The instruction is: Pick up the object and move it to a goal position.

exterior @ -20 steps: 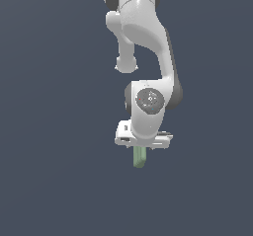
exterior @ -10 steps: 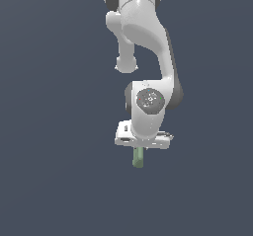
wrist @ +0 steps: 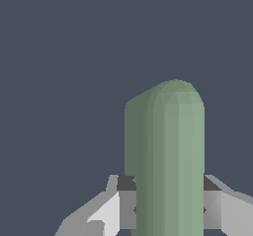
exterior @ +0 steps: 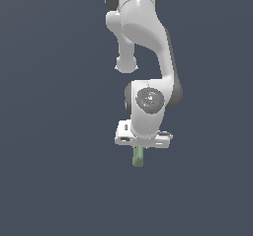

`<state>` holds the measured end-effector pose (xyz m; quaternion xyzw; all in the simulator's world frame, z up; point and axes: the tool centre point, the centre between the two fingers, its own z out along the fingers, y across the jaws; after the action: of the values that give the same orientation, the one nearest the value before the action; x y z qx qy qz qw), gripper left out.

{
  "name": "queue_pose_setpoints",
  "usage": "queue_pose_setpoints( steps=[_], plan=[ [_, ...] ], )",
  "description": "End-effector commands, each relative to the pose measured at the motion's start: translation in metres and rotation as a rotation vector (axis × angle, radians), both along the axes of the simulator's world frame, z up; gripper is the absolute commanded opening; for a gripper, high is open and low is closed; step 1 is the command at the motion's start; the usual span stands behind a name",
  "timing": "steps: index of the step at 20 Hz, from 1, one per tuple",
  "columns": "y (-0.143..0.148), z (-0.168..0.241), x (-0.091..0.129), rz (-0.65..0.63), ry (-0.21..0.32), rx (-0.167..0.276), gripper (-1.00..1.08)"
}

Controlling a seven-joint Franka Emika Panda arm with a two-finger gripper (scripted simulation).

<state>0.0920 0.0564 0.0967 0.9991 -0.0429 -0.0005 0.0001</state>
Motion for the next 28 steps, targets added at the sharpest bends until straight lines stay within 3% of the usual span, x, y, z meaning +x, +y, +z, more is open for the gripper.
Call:
queue_pose_setpoints(
  steps=[1,9,21,28],
  plan=[
    [-0.001,0.003,-0.002,0.000,-0.001,0.000,-1.00],
    [-0.006,0.020,-0.021,0.000,-0.001,0.000,-1.00],
    [-0.023,0.073,-0.078,0.000,-0.001,0.000,-1.00],
    [-0.030,0.095,-0.100,0.000,-0.001,0.000,-1.00]
  ],
)
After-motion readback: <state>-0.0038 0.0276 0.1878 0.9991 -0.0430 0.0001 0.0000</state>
